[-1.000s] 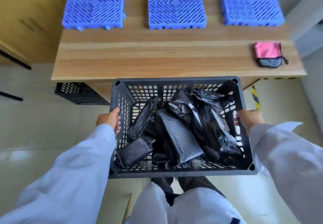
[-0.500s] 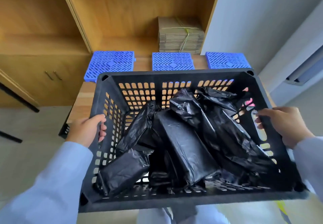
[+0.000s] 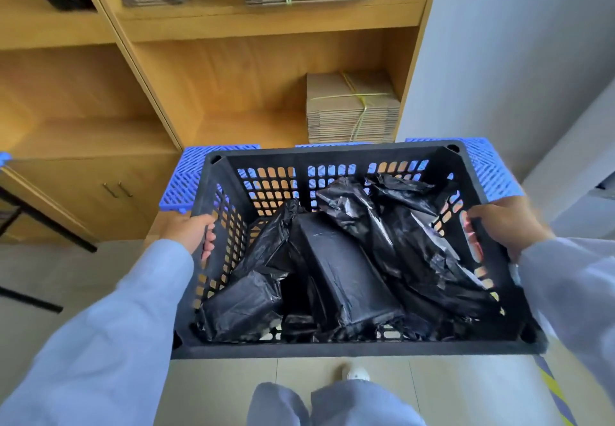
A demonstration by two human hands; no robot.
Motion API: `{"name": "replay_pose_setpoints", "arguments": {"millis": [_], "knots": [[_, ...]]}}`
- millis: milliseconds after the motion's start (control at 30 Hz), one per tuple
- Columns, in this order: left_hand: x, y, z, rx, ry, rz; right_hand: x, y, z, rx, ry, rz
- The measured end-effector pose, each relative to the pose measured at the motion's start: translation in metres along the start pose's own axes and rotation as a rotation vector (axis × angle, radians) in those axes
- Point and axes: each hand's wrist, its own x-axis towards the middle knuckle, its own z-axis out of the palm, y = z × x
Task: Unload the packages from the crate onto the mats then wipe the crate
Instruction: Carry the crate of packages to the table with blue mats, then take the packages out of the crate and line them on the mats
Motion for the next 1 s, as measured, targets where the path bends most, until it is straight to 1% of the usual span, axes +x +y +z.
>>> {"name": "replay_pose_setpoints", "arguments": {"millis": [200,333,500,600,667,733,767,833,867,900,967,1000], "knots": [[0.033,0.029,0.035,0.003,0.022,-0.082,0.054,-0.022,0.009,-0.080,-0.007,-0.003],[0.047,0.038,0.041,0.020,0.042,-0.061,0.076,-0.024,0.016,-0.070,-0.006,-0.027],[0.058,0.046,0.043,-0.031,0.093,-0.097,0.085,-0.032,0.022,-0.101,0.009,-0.015],[0.062,0.049,0.045,-0.008,0.080,-0.093,0.080,-0.037,0.022,-0.156,0.007,-0.005],[0.063,0.050,0.045,0.113,0.085,-0.033,0.071,-0.042,0.023,-0.270,0.032,-0.039],[0.063,0.053,0.041,0.338,0.130,0.104,0.048,-0.050,0.023,-0.414,0.084,-0.132],[0.061,0.055,0.039,0.422,0.161,0.181,0.033,-0.056,0.022,-0.428,0.095,-0.183],[0.055,0.063,0.042,0.444,0.193,0.346,-0.003,-0.064,0.019,-0.343,0.075,-0.311],[0.050,0.068,0.048,0.405,0.173,0.426,-0.019,-0.065,0.019,-0.325,0.027,-0.378],[0.041,0.073,0.057,0.361,0.113,0.491,-0.035,-0.064,0.021,-0.351,-0.047,-0.429],[0.024,0.078,0.083,0.290,-0.108,0.550,-0.050,-0.048,0.031,-0.512,-0.211,-0.461],[0.017,0.078,0.096,0.273,-0.242,0.548,-0.049,-0.037,0.038,-0.626,-0.257,-0.447]]}}
